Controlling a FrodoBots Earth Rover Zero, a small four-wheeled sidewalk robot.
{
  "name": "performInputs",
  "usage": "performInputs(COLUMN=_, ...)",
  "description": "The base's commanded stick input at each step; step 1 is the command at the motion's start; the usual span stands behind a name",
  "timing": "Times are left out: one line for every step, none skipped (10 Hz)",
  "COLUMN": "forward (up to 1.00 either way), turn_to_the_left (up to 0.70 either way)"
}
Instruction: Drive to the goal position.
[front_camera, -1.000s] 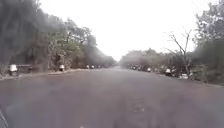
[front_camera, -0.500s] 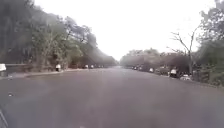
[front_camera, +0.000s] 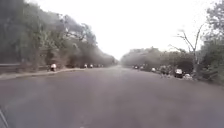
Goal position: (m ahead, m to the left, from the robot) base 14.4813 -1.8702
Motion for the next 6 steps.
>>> performInputs(forward=1.0, turn_to_the_left=0.0)
performInputs(forward=1.0, turn_to_the_left=0.0)
performInputs(forward=1.0, turn_to_the_left=0.0)
performInputs(forward=1.0, turn_to_the_left=0.0)
performInputs(forward=1.0, turn_to_the_left=0.0)
performInputs(forward=1.0, turn_to_the_left=0.0)
